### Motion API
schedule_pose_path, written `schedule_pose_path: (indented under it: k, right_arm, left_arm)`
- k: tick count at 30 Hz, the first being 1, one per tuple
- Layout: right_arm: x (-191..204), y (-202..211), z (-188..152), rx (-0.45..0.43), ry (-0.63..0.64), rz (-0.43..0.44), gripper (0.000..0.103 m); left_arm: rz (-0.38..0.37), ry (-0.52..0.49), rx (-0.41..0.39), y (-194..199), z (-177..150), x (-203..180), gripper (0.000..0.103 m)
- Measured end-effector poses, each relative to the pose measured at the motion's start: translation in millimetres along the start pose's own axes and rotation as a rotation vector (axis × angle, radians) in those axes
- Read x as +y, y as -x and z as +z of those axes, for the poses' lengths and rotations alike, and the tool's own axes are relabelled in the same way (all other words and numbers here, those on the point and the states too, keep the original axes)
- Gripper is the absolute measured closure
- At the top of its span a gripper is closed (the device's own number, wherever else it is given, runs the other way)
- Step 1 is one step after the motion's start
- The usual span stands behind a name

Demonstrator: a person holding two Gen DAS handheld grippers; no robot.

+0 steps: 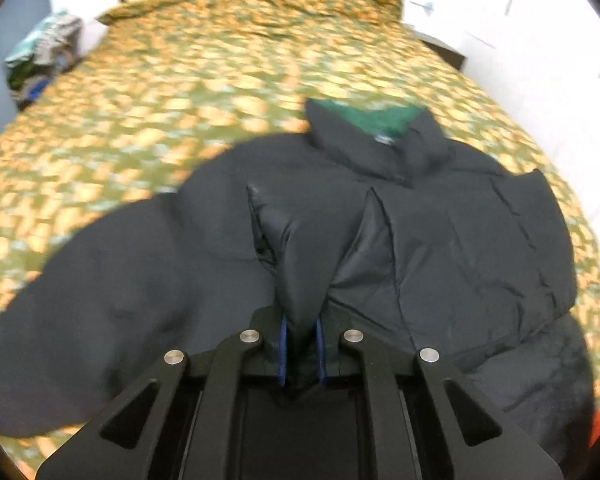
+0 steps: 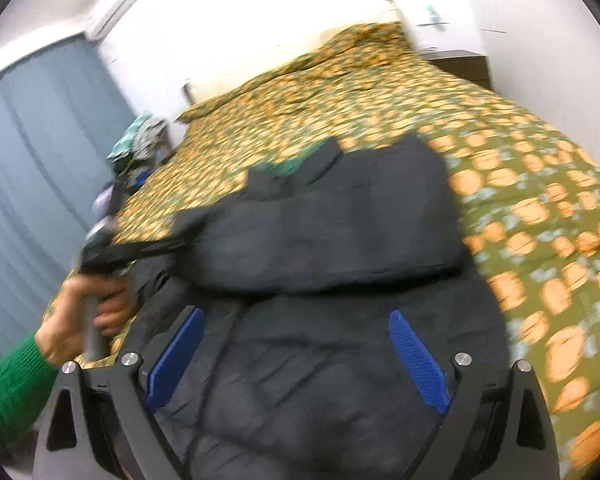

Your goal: Fold large clothes

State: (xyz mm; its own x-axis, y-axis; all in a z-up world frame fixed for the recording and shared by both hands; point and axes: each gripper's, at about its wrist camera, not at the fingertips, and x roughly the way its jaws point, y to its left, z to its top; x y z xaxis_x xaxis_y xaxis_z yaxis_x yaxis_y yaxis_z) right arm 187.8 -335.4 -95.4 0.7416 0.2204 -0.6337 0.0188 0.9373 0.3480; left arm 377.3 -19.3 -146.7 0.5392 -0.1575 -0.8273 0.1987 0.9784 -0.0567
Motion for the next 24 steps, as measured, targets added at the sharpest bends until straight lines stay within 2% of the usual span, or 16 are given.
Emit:
schedule_pose_path:
  k: [2,5,9,13,18,20,24]
  right_arm:
    - [-10.8,-9.2,16.6,-0.002,0.008,-0.034,0.008]
    - [-22.5,-36.6,44.5,0.013,0.030,-0.074,0.008]
    - [-29.4,-79.2,76.9,0.040,0.036,-0.120,0.008]
    - [-36.4,-143.7,101.9,0.103,0.089,-0.156,0.008]
    - [-46.7,-224.6,74.5,0.315,0.145,-0.203,0.009]
    - [-45.5,-236.6,64.9,0.325,0.162,-0.221,0.008]
    - [-35.8,-234.5,73.9,0.347,0.182,-0.261,0.008]
  left_arm:
    - [0.042,0.017,0.019,-5.7,-2.9,19.8,0.093]
    - [0.023,0.055,0.042,-21.0,-11.5,33.8,0.093]
    - [0.056,0.014,0.025,-31.0,-16.9,33.5,0.092]
    - [0.078,-0.009,0.003,-42.5,-13.0,33.0,0.089]
    - [0.092,-0.025,0.042,-70.1,-22.6,39.2,0.080]
    - [0.119,-0.061,0.031,-72.5,-27.2,33.5,0.080]
    - [0.155,-0.098,0.022,-74.6,-28.3,27.0,0.080]
